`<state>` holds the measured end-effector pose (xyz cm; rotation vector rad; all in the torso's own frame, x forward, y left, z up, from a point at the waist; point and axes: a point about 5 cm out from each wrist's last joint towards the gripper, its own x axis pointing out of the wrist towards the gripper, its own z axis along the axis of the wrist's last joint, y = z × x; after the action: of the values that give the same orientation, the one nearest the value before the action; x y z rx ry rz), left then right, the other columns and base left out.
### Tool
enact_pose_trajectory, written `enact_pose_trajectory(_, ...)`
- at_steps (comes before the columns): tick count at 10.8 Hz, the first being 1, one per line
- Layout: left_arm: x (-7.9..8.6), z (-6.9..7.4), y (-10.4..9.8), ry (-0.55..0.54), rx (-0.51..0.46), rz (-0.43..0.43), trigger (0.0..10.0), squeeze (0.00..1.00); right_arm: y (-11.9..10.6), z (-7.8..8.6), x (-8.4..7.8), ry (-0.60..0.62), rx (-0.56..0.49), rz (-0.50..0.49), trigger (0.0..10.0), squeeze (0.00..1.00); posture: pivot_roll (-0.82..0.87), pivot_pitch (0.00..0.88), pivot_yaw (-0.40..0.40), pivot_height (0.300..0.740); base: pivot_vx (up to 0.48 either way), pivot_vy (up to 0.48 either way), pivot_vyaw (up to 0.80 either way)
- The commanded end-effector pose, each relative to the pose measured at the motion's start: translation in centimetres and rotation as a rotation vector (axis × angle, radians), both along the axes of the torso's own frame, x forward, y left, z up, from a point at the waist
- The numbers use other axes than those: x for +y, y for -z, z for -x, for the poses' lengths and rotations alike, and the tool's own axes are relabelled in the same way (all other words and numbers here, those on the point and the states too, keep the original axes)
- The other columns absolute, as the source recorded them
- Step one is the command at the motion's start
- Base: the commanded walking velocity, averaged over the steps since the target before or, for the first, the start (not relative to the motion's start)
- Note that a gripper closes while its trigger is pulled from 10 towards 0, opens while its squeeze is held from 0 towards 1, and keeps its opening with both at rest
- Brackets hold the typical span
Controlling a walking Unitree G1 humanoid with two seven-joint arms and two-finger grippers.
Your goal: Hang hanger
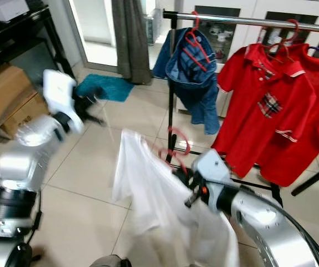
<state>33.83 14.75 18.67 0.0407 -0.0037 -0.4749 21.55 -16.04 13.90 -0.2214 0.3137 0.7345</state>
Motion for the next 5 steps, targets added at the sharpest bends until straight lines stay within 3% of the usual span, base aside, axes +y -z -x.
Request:
enact_pose_trajectory(1, -1.2, 0.7, 0.5, 0.076, 0.03, 0.053, 10.0, 0.0, -1.6, -0.8, 0.1, 0.052, -0.095, -0.063, 0.0, 0.0, 0.01, 0.009, 0.073, 0.74, 0.0, 0.0, 0.0)
enact_pose_trajectory(2, -2.0, 1.2, 0.8, 0.127, 0.041, 0.125, 10.0, 1.0, -2.1, -1.3, 0.3, 0.09, -0.121, -0.1, 0.0, 0.0, 0.01, 0.013, 0.071, 0.74, 0.0, 0.0, 0.0)
enact_pose_trajectory(3, -3.3, 1.9, 1.4, 0.213, 0.041, 0.19, 10.0, 1.0, -2.9, -1.9, 0.7, 0.137, -0.162, -0.144, 0.0, 0.0, 0.01, 0.02, 0.069, 0.74, 0.0, 0.0, 0.0)
enact_pose_trajectory(4, -4.5, 2.4, 2.3, 0.273, 0.025, 0.146, 10.0, 1.0, -3.7, -2.4, 1.5, 0.178, -0.212, -0.143, 0.0, 0.0, 0.01, 0.024, 0.072, 0.74, 0.0, 0.0, 0.0)
enact_pose_trajectory(5, -4.7, 2.3, 2.5, 0.265, 0.013, 0.111, 10.0, 1.0, -3.9, -2.5, 1.7, 0.187, -0.229, -0.137, 0.0, 0.0, 0.01, 0.025, 0.074, 0.74, 0.0, 0.0, 0.0)
